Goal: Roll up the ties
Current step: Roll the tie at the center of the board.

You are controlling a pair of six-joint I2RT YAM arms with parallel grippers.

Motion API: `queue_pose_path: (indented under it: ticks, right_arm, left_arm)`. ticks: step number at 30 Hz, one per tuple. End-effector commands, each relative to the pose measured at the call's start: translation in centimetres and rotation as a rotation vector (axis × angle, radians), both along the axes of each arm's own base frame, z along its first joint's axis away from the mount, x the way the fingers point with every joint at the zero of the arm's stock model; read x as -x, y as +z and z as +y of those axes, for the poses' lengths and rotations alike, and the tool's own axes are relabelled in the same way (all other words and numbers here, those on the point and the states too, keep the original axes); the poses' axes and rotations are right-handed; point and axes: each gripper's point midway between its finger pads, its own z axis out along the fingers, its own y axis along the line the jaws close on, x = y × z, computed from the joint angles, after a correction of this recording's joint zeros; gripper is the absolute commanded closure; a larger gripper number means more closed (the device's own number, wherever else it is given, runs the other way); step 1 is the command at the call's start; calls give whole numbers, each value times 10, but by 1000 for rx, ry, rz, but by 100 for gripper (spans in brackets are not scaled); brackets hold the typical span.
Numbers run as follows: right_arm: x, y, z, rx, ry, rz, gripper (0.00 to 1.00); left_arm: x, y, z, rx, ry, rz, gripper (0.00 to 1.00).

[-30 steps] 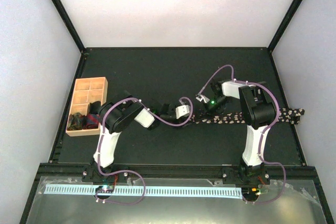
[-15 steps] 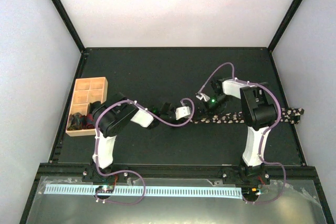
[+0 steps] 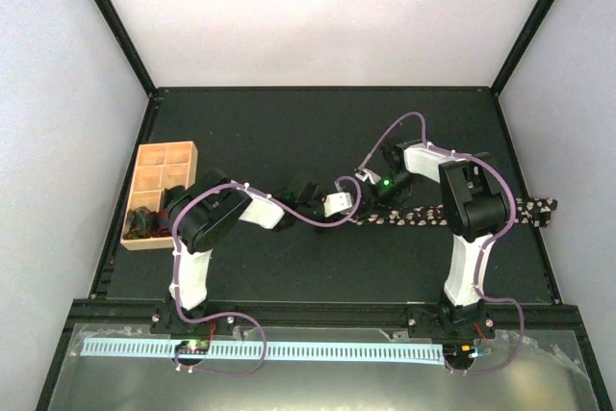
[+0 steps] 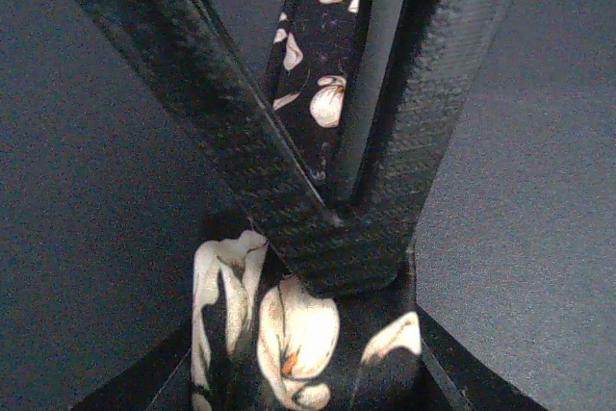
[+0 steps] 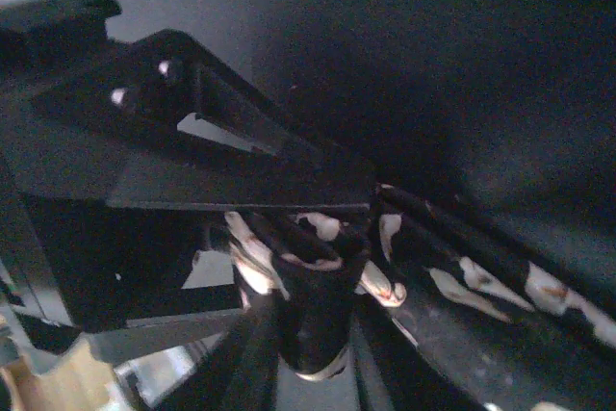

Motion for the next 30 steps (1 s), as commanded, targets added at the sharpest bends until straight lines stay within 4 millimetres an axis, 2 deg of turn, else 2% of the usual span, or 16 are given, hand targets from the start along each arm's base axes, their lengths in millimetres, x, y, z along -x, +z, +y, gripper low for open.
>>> queue_pose_path:
  ticks: [1,5,7,11,14,17,20,25,26,28,30]
  right_arm:
    - [-12,-6,3,29,-1,-35,88]
    - [-13,-9,1,45,6,-35,98]
    - [-12,-10,1,38,6,-29,98]
    - [2,-24,-4,45,21,19,98]
    - [11,-40,-14,78,23,60,98]
    - [9,-51,-24,118,14,70,98]
    - [10,-60,-31,148,19,91,98]
    - [11,-66,-32,137,14,124,98]
    - [9,-66,-31,129,8,128,98]
    - [7,-65,-28,114,3,129,94]
    - [4,-63,-28,112,3,121,91]
  left_arm:
    - [15,-41,25,-159,39,98,59]
    - [17,-42,27,-161,34,98,59]
    - [17,-40,26,-152,40,100,57]
    - [16,-21,25,-32,51,90,35]
    - [14,-11,19,52,47,83,29]
    - [13,-5,14,129,44,62,27]
    - [9,-7,5,180,41,59,28]
    - [8,-26,-7,194,10,40,31]
    - [9,-29,-8,193,1,35,34]
    - [10,-34,-10,187,-16,15,49]
    - [12,-35,-8,178,-21,7,59]
